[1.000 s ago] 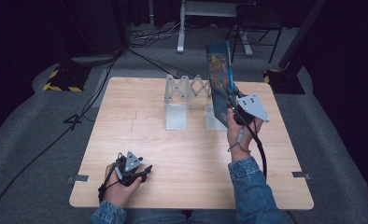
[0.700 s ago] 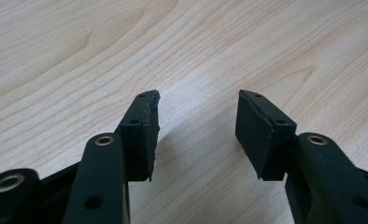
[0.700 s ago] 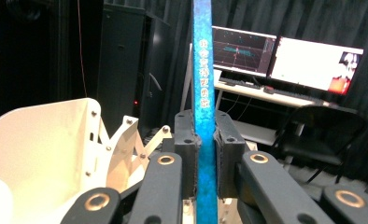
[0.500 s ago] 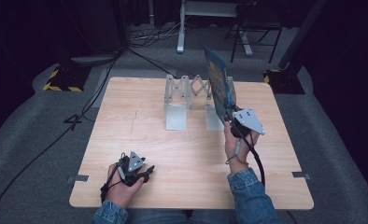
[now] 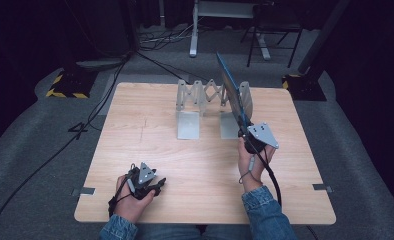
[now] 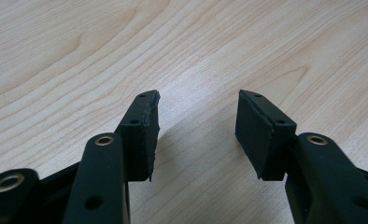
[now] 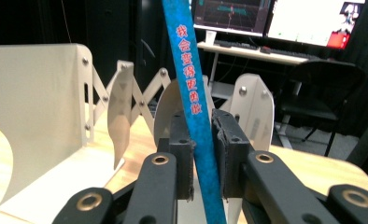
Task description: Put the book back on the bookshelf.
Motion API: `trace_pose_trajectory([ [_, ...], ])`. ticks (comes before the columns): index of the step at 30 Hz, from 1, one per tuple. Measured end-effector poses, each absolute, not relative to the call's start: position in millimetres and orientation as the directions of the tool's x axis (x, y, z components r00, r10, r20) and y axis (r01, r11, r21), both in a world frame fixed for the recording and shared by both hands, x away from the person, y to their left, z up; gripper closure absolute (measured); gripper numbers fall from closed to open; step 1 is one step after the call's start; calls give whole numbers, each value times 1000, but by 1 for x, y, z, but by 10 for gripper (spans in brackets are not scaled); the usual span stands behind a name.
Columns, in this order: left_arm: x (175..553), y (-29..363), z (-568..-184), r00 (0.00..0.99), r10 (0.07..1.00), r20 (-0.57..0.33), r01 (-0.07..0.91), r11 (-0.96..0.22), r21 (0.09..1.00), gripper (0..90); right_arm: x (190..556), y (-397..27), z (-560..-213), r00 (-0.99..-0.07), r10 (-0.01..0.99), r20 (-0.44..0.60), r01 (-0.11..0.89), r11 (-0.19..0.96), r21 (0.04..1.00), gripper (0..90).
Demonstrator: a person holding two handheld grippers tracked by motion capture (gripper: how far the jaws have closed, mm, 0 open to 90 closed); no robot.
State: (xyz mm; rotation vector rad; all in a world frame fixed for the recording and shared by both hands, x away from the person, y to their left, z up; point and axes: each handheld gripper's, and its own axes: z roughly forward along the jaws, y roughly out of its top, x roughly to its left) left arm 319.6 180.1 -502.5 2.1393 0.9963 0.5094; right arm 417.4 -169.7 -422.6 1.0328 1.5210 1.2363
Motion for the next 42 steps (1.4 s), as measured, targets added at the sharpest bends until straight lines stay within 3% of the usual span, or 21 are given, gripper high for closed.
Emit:
trace_pose_trajectory([
  [7,320,178,-503,630,775,53,498,-455,738,498,419,-172,-426,-252,963,-93,90,120,989,790],
  [14,320,177,-503,630,774,55,496,-456,738,498,418,-174,-427,-230,972,42,138,-10,990,766],
  [28,321,177,-503,629,776,54,500,-456,736,495,416,-171,-427,-269,956,116,192,-65,979,677],
  [29,321,177,-503,630,775,55,499,-457,736,494,417,-172,-428,-271,955,121,190,-70,979,647],
  [30,321,177,-503,631,774,54,500,-459,735,492,418,-174,-428,-253,960,122,196,-73,978,507],
  [42,322,177,-503,629,775,52,506,-460,730,490,406,-171,-419,-301,952,50,151,-4,989,348],
])
